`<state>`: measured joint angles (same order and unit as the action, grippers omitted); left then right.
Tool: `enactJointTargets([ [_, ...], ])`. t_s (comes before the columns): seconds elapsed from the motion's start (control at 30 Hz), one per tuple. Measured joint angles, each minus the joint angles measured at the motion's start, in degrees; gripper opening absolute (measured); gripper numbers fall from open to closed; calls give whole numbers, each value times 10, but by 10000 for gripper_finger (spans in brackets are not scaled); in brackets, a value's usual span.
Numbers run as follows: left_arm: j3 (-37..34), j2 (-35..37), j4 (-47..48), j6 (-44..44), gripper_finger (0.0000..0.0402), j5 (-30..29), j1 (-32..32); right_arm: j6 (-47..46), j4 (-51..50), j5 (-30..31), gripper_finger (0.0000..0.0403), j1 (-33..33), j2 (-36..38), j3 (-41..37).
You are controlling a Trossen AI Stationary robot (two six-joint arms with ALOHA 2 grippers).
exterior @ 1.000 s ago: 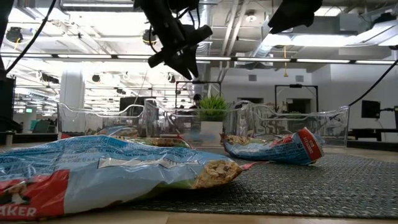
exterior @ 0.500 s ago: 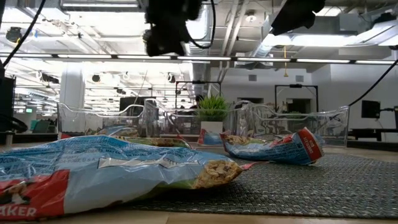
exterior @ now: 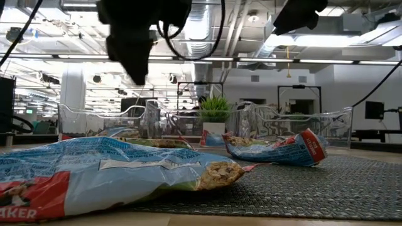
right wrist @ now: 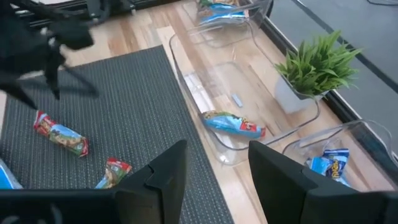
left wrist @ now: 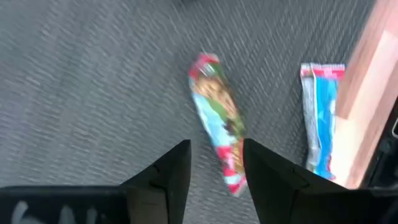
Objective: Pick and place Granola Bars by type
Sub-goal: Put the red granola bar into the center transparent bin
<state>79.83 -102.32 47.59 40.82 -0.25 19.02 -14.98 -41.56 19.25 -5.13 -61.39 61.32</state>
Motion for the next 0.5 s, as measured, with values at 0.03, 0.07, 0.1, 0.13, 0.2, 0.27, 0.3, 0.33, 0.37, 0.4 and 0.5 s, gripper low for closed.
enactJointTargets([
  [0.03, 0, -11, -6, 12, 138, 0, 9, 0, 0, -3, 163, 0, 0, 0],
  [0.07, 0, -21, -12, 23, 138, 0, 16, 0, 0, -6, 163, -1, 0, 0],
  [0.1, 0, -32, -17, 32, 138, 0, 22, 0, 0, -11, 163, -1, 0, 0],
  [0.13, 0, -40, -24, 45, 138, 0, 27, 0, 0, -17, 163, -1, 0, 0],
  [0.2, 0, -56, -42, 66, 138, -3, 35, -1, -1, -28, 163, -1, 0, 0],
  [0.27, 0, -72, -56, 79, 138, -7, 43, -2, -1, -31, 163, -3, 0, 0],
  [0.3, 0, -80, -61, 87, 138, -10, 46, -5, -1, -31, 163, -5, 0, 0],
  [0.33, 0, -86, -66, 95, 138, -14, 48, -6, -1, -31, 163, -5, 0, 0],
  [0.37, 0, -93, -67, 104, 138, -19, 51, -5, -1, -31, 163, -5, 0, 0],
  [0.4, 0, -100, -67, 110, 138, -23, 52, -6, -2, -34, 163, -5, 0, 0],
  [0.5, 0, -121, -64, 123, 138, -31, 54, -6, -1, -51, 163, -5, 0, 0],
])
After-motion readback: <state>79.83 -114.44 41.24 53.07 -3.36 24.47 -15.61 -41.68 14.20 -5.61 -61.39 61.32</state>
